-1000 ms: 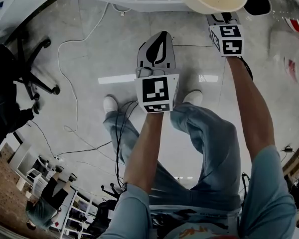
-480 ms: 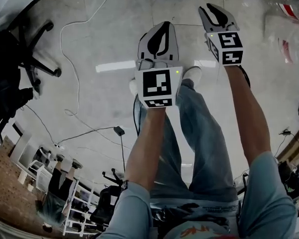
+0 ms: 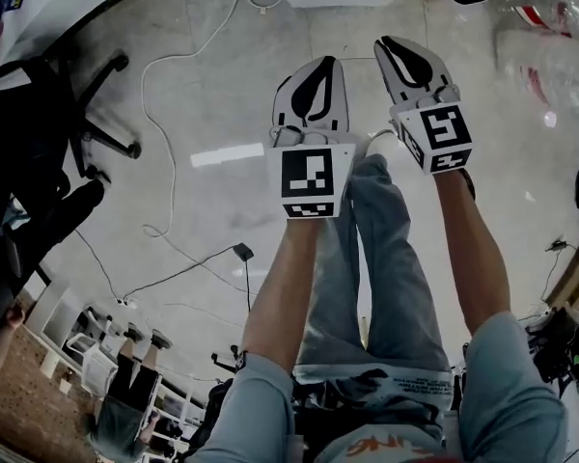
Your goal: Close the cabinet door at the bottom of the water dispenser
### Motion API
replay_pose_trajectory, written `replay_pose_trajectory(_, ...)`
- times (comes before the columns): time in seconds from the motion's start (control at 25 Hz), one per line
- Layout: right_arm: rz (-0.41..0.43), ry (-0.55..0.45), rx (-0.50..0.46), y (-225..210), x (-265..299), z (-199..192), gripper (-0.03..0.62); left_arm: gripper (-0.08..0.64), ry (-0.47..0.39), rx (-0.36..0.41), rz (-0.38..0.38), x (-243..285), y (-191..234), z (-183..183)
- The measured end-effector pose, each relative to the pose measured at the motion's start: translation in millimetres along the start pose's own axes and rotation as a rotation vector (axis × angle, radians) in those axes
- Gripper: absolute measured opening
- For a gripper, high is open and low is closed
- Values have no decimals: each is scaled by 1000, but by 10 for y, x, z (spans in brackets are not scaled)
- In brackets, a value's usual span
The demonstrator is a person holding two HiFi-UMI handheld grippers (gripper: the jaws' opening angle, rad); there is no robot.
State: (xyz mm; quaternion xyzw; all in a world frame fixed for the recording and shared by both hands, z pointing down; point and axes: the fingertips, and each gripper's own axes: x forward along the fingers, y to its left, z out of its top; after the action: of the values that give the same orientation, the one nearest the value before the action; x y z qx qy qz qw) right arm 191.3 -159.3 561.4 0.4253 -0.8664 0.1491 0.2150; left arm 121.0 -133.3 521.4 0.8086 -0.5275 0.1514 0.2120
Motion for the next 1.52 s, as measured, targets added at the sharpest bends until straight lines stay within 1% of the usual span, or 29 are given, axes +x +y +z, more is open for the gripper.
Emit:
replay_pose_trajectory(0.08,20,-15,-6,202,-130,189,44,11,-3,5,-12,-166,6,160)
replay_pose_trajectory(0.28,38,-56,27,583,-430,635,34,11,-43,21,-37,-581,32,600)
replay_pose_trajectory(0.44,25,-72,50,694,-694,1012,31,11,-68,47,-48,-867,18,993)
replay_pose_trajectory(0.56,14,-93,68,821,-950,1377,31,11,-94,58,-21,-1155,37,1309)
replay_pose_trajectory(0.64,20,-104,59,965,-1119,1618,32,11,-112,70,10,-1373,33,1518)
replay_pose_trajectory(0.76,14,-150,68,1112,-1360,2021,32,11,-144,98,55,-1675,16,1871)
replay_pose_trajectory(0.84,1,-193,83,1159,-1521,2311,32,11,-180,103,85,-1866,19,2113)
replay_pose_trajectory(0.96,-14,-254,72,1236,-1750,2767,32,11,-245,104,118,-2139,10,2474)
replay_pose_trajectory(1.2,-10,-347,28,1492,-2150,3526,32,11,-380,78,127,-2728,-15,3076)
replay_pose_trajectory(1.36,-14,-399,-8,1665,-2340,3901,32,11,-432,55,145,-3040,68,3315)
replay_pose_trajectory(1.52,-16,-414,-45,1750,-2427,4110,32,11,-433,95,150,-3210,46,3400)
